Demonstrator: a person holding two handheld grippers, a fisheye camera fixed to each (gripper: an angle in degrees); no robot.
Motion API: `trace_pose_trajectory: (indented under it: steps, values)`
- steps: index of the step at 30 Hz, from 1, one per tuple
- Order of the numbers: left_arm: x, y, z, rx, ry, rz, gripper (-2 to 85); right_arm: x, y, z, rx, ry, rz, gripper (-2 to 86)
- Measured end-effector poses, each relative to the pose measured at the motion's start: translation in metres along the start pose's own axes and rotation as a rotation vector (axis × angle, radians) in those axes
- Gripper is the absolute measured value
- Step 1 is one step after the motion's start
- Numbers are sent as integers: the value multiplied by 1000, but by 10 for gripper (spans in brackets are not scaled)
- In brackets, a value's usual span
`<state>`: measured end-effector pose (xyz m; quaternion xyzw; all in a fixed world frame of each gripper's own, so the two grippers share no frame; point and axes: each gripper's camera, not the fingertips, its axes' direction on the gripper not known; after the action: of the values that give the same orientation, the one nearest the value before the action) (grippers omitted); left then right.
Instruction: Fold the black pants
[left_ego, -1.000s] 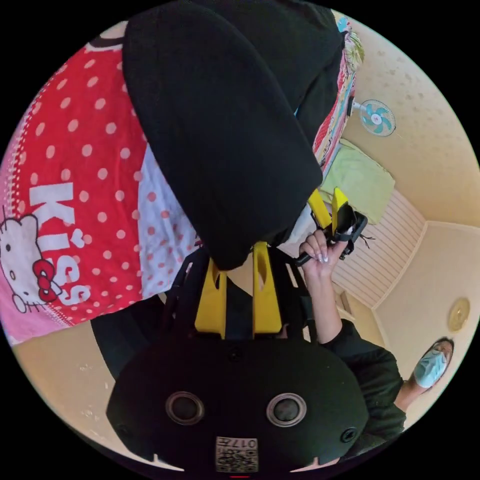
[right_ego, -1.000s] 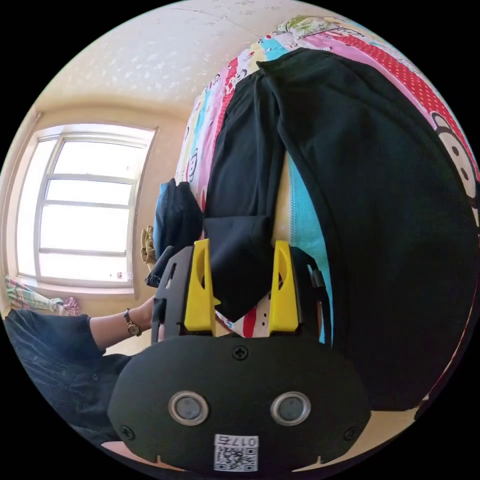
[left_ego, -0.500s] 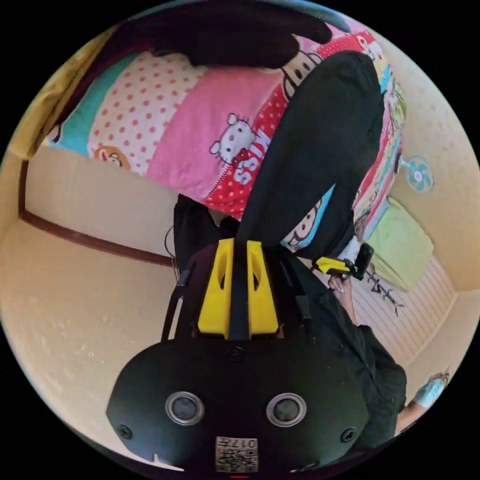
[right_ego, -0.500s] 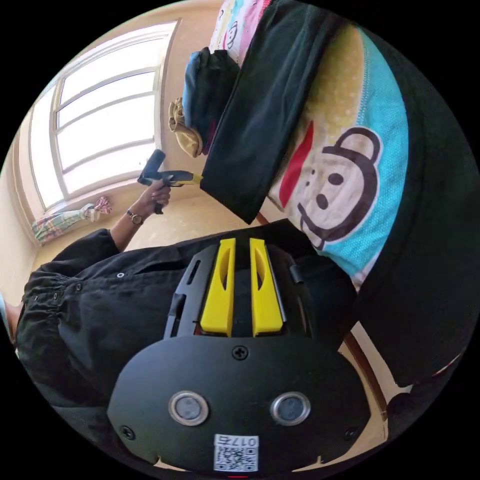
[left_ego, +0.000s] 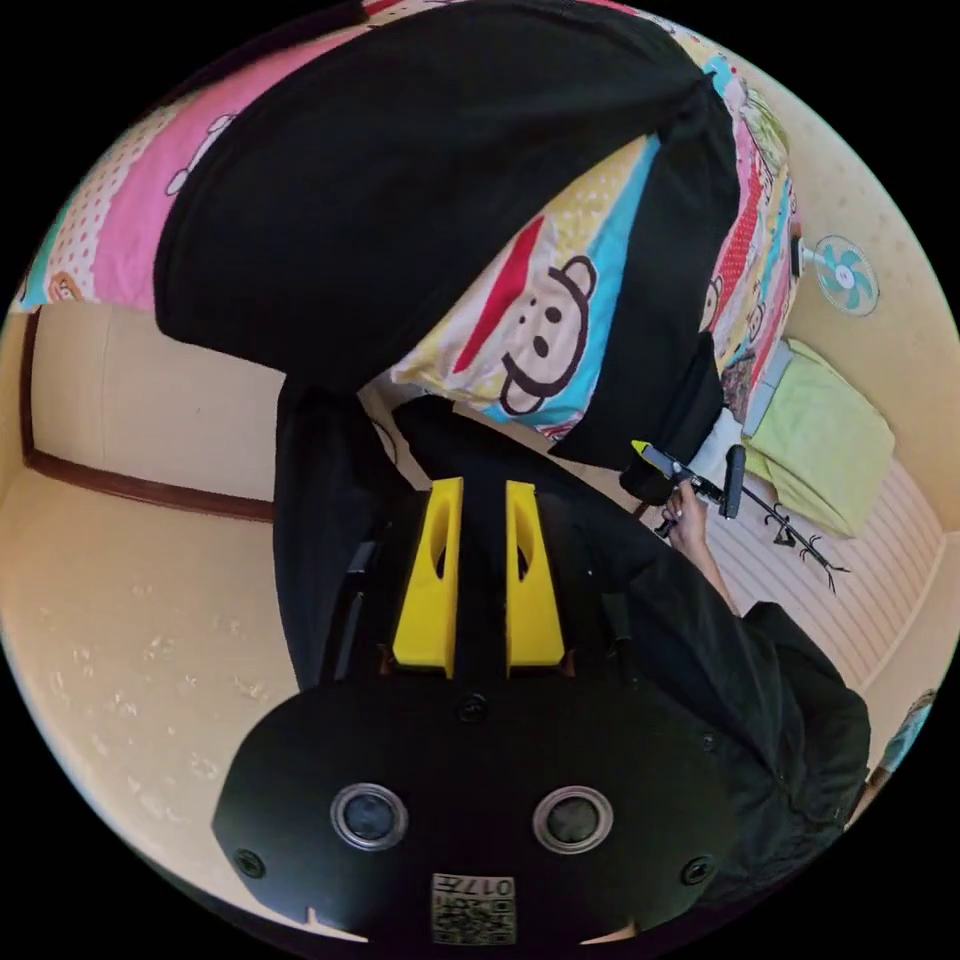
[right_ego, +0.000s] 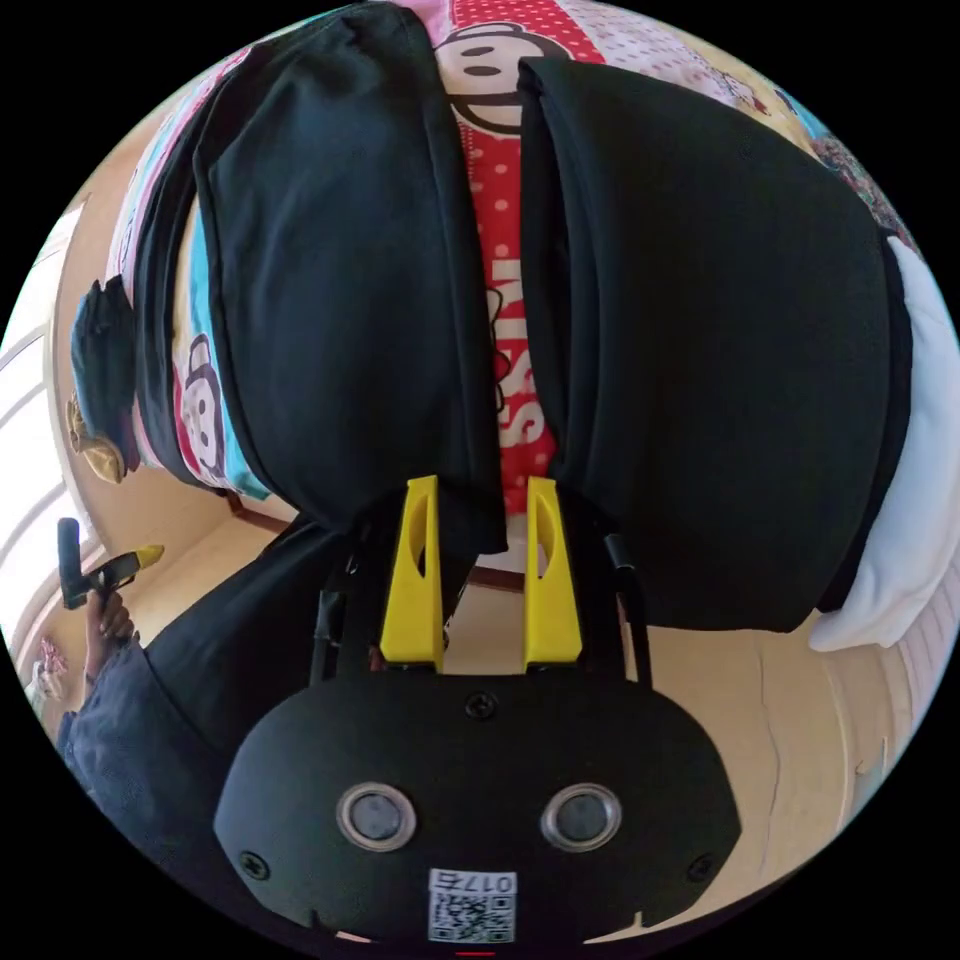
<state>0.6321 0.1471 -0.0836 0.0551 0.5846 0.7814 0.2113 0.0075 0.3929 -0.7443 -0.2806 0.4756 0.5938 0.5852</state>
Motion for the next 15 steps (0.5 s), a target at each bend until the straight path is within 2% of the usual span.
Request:
trace_pose_trajectory:
  steps: [2,7,9,11,15]
  values:
    - [26,-14,10,-28,-5,55,80,2,21,-3,79,-27,1,118]
    - [95,-51,23,-118,65,218,99,15,47,-21,49,-113,9,54]
    - [119,-58,20,-105,48,252,107,18,60,-40,70,-289,-63,32]
    - [146,-66,19,-111,51,296,124,13,80,-72,146,-552,-158,24]
    - [206,-81,27,-151,7,395,165,-19,100,-114,212,-675,-340,19]
